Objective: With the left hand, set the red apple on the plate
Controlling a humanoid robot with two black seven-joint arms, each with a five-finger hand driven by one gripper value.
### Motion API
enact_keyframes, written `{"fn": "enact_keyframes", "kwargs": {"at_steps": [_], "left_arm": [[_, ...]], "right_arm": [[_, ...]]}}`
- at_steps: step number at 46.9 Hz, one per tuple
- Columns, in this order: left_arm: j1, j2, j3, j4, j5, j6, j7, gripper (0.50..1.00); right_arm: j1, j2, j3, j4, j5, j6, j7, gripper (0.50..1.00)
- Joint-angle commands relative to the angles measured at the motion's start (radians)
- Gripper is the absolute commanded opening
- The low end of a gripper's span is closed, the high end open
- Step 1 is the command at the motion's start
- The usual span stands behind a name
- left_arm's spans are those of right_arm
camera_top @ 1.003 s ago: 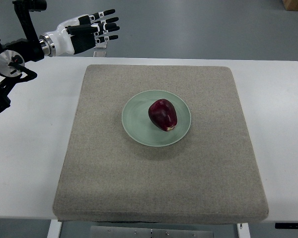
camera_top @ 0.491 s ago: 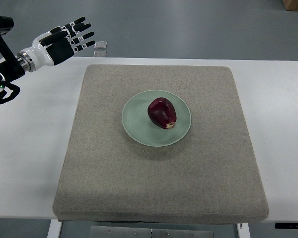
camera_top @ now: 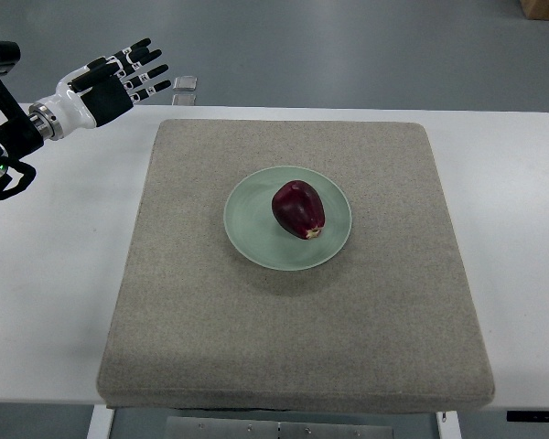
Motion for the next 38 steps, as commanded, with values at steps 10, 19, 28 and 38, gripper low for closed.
{"fn": "enact_keyframes", "kwargs": {"at_steps": [10,19,28,38], "left_arm": [[0.006,-0.002,0.008,0.008,0.01,0.0,0.0,1.0],[0.006,-0.002,0.008,0.008,0.015,-0.001,0.0,1.0],[0.006,-0.002,0.008,0.008,0.016,-0.001,-0.002,1.0],[0.006,-0.003,0.007,0.008,0.016,-0.001,-0.002,1.0]], "right_arm": [[-0.002,0.0,0.0,0.002,0.0,0.0,0.002,0.964],[-0.002,0.0,0.0,0.002,-0.002,0.0,0.002,0.964],[-0.003,0.0,-0.002,0.009,-0.005,0.006,-0.002,0.964],[-0.003,0.0,-0.002,0.017,-0.005,0.012,-0.001,0.964]]}}
